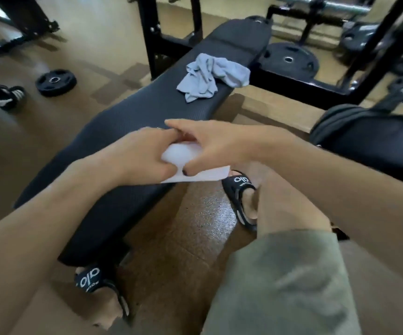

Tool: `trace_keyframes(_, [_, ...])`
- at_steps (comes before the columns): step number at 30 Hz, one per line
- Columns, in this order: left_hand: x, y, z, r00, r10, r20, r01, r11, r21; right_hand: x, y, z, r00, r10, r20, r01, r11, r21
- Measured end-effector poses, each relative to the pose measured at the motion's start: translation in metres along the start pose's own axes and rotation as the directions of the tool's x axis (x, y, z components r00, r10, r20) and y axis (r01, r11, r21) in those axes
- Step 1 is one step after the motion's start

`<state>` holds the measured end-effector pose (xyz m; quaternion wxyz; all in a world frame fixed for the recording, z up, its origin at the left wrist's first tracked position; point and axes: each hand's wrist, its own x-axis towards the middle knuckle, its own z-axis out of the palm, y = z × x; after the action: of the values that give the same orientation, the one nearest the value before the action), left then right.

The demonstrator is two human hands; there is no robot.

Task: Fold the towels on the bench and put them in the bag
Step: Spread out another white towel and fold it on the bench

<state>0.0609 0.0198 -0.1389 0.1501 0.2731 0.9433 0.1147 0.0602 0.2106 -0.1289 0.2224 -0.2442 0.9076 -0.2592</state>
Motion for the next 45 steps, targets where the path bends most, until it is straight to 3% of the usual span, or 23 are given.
trace_keyframes(3, [0.045, 0.057, -0.019, 0.986, 0.158, -0.057, -0.156, 0.987, 0.034, -0.053, 0.030, -0.041, 0.983, 0.091, -0.157, -0.111, 0.986, -0.126])
trace_keyframes(5, [0.070, 0.091, -0.026, 0.977, 0.199, -0.078, -0.206, 0.974, -0.095, -0.092, 0.053, -0.061, 0.964, 0.128, -0.234, -0.157, 0.982, -0.108])
trace_keyframes(7, [0.096, 0.118, -0.027, 0.974, 0.191, -0.120, -0.218, 0.935, -0.278, -0.129, 0.077, -0.073, 0.940, 0.178, -0.291, -0.176, 0.984, 0.034])
trace_keyframes(8, [0.108, 0.131, -0.026, 0.977, 0.152, -0.149, -0.202, 0.883, -0.424, -0.146, 0.090, -0.077, 0.916, 0.209, -0.342, -0.172, 0.976, 0.136])
trace_keyframes(10, [0.124, 0.155, -0.023, 0.992, 0.037, -0.121, -0.117, 0.623, -0.773, -0.174, 0.115, -0.078, 0.829, 0.292, -0.477, -0.113, 0.923, 0.368])
trace_keyframes(12, [0.133, 0.177, -0.015, 0.996, 0.094, -0.008, -0.045, 0.401, -0.915, -0.192, 0.135, -0.071, 0.705, 0.394, -0.590, 0.053, 0.800, 0.598])
trace_keyframes(15, [0.141, 0.208, 0.004, 0.985, 0.169, 0.034, -0.029, 0.356, -0.934, -0.199, 0.144, -0.051, 0.576, 0.540, -0.613, 0.356, 0.509, 0.784])
trace_keyframes(17, [0.147, 0.221, 0.015, 0.988, 0.154, 0.008, -0.052, 0.379, -0.924, -0.198, 0.148, -0.038, 0.584, 0.596, -0.551, 0.467, 0.308, 0.829])
trace_keyframes(21, [0.153, 0.236, 0.034, 0.976, 0.211, -0.047, -0.160, 0.560, -0.813, -0.197, 0.153, -0.022, 0.639, 0.637, -0.431, 0.553, 0.009, 0.833])
trace_keyframes(22, [0.154, 0.238, 0.036, 0.974, 0.212, -0.078, -0.190, 0.580, -0.792, -0.198, 0.153, -0.022, 0.636, 0.648, -0.419, 0.549, 0.001, 0.836])
trace_keyframes(24, [0.159, 0.239, 0.034, 0.961, 0.239, -0.137, -0.264, 0.665, -0.699, -0.206, 0.155, -0.028, 0.560, 0.711, -0.425, 0.494, 0.125, 0.860])
trace_keyframes(26, [0.166, 0.237, 0.030, 0.937, 0.328, -0.125, -0.340, 0.764, -0.548, -0.225, 0.159, -0.042, 0.354, 0.780, -0.515, 0.383, 0.382, 0.841])
trace_keyframes(27, [0.168, 0.237, 0.027, 0.921, 0.377, -0.097, -0.375, 0.793, -0.480, -0.237, 0.161, -0.051, 0.221, 0.753, -0.620, 0.262, 0.567, 0.781])
trace_keyframes(28, [0.171, 0.237, 0.025, 0.906, 0.417, -0.071, -0.406, 0.812, -0.419, -0.249, 0.160, -0.058, 0.149, 0.622, -0.769, 0.089, 0.766, 0.637])
trace_keyframes(29, [0.173, 0.238, 0.024, 0.892, 0.449, -0.048, -0.436, 0.828, -0.352, -0.258, 0.159, -0.066, 0.185, 0.392, -0.901, -0.104, 0.920, 0.378])
trace_keyframes(30, [0.176, 0.241, 0.023, 0.877, 0.480, -0.030, -0.468, 0.837, -0.283, -0.264, 0.158, -0.073, 0.322, 0.161, -0.933, -0.226, 0.970, 0.089])
trace_keyframes(31, [0.178, 0.244, 0.022, 0.862, 0.506, -0.015, -0.496, 0.840, -0.220, -0.266, 0.157, -0.078, 0.505, 0.037, -0.862, -0.260, 0.959, -0.111])
trace_keyframes(32, [0.181, 0.247, 0.022, 0.850, 0.526, -0.008, -0.519, 0.835, -0.182, -0.264, 0.155, -0.081, 0.678, 0.044, -0.734, -0.279, 0.939, -0.202])
trace_keyframes(33, [0.182, 0.250, 0.022, 0.842, 0.540, -0.005, -0.534, 0.830, -0.163, -0.259, 0.158, -0.081, 0.792, 0.125, -0.597, -0.324, 0.916, -0.238])
trace_keyframes(34, [0.184, 0.252, 0.023, 0.836, 0.548, -0.008, -0.543, 0.827, -0.144, -0.253, 0.162, -0.078, 0.837, 0.221, -0.501, -0.391, 0.882, -0.263])
trace_keyframes(38, [0.188, 0.247, 0.044, 0.868, 0.494, -0.041, -0.494, 0.854, -0.163, -0.234, 0.190, -0.059, 0.812, 0.351, -0.467, -0.540, 0.756, -0.370])
trace_keyframes(41, [0.191, 0.238, 0.069, 0.925, 0.363, 0.116, -0.320, 0.906, -0.278, -0.228, 0.213, -0.045, 0.824, 0.352, -0.444, -0.546, 0.703, -0.456])
trace_keyframes(45, [0.185, 0.224, 0.094, 0.892, 0.395, 0.220, -0.399, 0.916, -0.028, -0.216, 0.237, -0.004, 0.830, 0.356, -0.430, -0.545, 0.679, -0.491])
